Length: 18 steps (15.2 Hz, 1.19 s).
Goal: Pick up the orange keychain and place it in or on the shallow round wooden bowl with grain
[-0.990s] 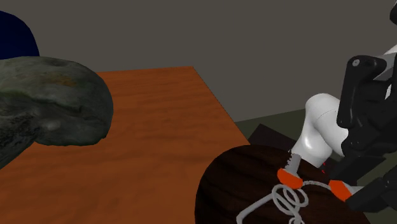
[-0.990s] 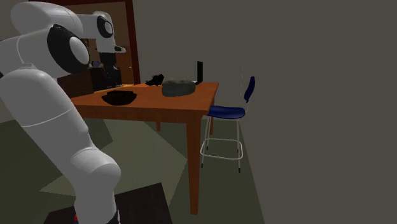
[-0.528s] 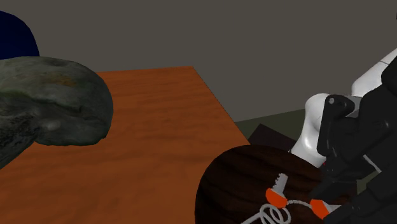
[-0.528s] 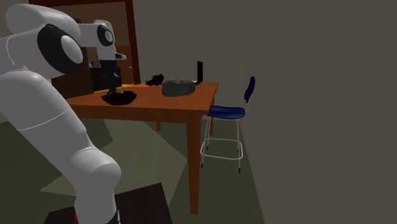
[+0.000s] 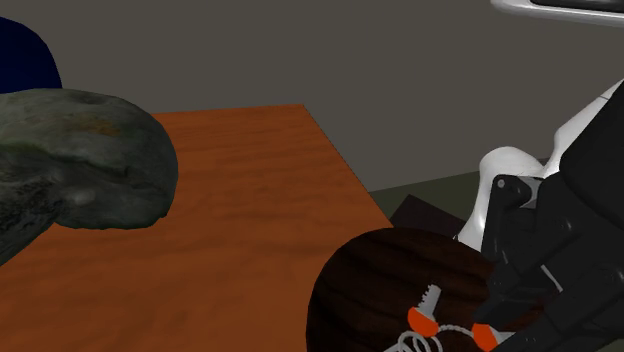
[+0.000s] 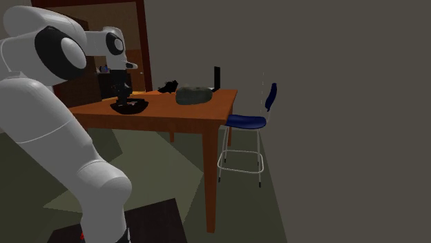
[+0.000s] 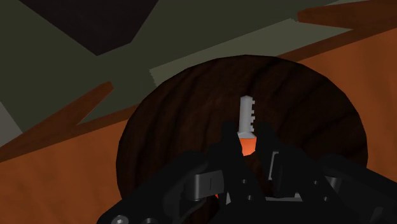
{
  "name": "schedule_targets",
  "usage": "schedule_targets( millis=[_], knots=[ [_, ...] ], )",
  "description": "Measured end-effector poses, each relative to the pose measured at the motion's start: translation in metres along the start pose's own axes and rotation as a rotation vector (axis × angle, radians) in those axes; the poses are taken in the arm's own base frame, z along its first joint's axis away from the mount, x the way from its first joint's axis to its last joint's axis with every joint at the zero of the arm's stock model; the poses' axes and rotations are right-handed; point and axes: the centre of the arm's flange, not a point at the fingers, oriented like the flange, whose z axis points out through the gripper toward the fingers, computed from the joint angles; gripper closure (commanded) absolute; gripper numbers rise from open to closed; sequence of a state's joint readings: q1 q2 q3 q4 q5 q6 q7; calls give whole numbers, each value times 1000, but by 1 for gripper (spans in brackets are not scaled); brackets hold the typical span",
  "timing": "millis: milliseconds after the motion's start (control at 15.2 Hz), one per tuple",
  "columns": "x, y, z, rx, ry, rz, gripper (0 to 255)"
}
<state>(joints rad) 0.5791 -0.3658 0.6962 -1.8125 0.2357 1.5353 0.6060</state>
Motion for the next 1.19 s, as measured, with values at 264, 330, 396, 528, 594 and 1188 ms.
schedule_targets(
  millis=[264, 330, 396, 528, 594, 1188],
  knots=[
    [0, 0, 0, 0, 0, 0, 0],
    [0, 0, 0, 0, 0, 0, 0],
    [0, 0, 0, 0, 0, 0, 0],
    [0, 0, 0, 0, 0, 0, 0],
    [0, 0, -5, 0, 0, 0, 0],
    [0, 0, -50, 0, 0, 0, 0]
  ],
)
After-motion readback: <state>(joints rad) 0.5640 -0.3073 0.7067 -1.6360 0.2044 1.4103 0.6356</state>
